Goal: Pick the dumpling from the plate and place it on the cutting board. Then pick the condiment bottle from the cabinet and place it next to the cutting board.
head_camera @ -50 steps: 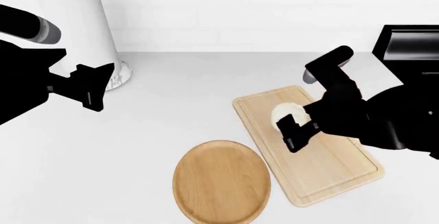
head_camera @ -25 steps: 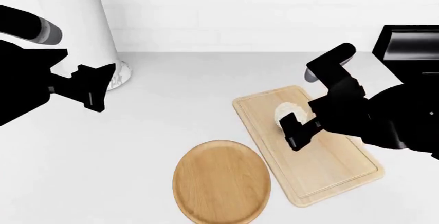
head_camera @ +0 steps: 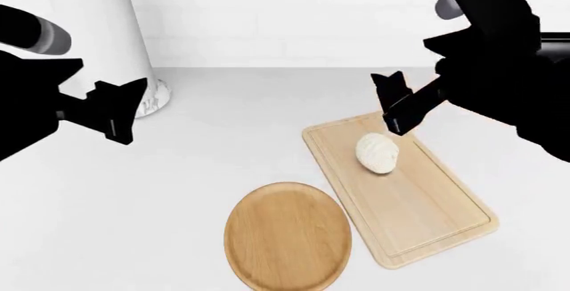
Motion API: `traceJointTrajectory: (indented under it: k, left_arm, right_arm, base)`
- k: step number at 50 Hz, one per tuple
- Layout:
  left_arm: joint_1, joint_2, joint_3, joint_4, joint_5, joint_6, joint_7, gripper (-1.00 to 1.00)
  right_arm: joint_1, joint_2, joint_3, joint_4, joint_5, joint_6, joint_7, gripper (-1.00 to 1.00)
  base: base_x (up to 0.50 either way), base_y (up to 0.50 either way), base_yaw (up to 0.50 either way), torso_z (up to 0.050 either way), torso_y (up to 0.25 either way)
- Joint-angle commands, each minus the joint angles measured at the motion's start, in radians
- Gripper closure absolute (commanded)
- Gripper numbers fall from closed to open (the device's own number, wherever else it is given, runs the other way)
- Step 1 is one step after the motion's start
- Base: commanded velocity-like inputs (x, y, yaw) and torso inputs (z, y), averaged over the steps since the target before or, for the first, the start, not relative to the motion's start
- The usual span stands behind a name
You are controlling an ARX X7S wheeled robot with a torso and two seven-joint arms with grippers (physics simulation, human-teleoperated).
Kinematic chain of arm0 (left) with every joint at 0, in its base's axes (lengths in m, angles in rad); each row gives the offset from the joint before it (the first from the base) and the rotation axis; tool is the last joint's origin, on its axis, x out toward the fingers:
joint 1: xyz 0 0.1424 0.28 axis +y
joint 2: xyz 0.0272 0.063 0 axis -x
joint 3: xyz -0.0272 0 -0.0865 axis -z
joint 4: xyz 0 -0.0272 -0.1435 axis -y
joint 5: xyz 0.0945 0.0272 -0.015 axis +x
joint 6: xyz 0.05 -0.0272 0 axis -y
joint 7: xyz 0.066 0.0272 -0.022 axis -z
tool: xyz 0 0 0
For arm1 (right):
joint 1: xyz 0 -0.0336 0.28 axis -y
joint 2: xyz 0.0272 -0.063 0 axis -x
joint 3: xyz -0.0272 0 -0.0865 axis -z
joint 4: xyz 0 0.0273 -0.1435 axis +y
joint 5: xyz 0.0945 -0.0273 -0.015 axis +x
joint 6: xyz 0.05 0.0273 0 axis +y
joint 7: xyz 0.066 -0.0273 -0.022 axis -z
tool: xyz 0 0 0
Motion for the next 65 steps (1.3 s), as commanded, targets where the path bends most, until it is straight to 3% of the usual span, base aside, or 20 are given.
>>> traceJointTrajectory:
  k: [1, 21, 35, 44, 65]
  left_arm:
    - [-0.004, -0.017, -0.018, 0.025, -0.045, -0.005, -0.03, -1.0]
    - [0.018, -0.03, -0.054, 0.05, -0.093, 0.022, -0.068, -1.0]
    - [0.056, -0.047, -0.054, 0.066, -0.078, 0.032, -0.055, -1.0]
    - [0.042, -0.075, -0.063, 0.072, -0.116, 0.019, -0.072, -1.0]
    - [-0.027, -0.112, -0.066, 0.07, -0.185, 0.005, -0.103, -1.0]
  right_arm:
    - [0.11, -0.014, 0.075, -0.08, -0.029, -0.047, 0.108, -1.0]
    - [0.237, -0.124, 0.166, -0.139, -0.183, -0.211, 0.289, -1.0]
    - [0.289, -0.147, 0.187, -0.144, -0.208, -0.251, 0.294, -1.0]
    - [0.434, -0.23, 0.182, 0.047, -0.236, -0.233, 0.29, -1.0]
    - [0.79, -0.449, 0.082, 0.72, -0.43, -0.329, 0.068, -1.0]
  base:
    - [0.0, 0.0, 0.0, 0.0, 0.0]
    - [0.0, 0.0, 0.0, 0.0, 0.0]
    - [0.0, 0.0, 0.0, 0.0, 0.0]
    - [0.0, 0.0, 0.0, 0.0, 0.0]
    - [0.0, 0.0, 0.0, 0.0, 0.0]
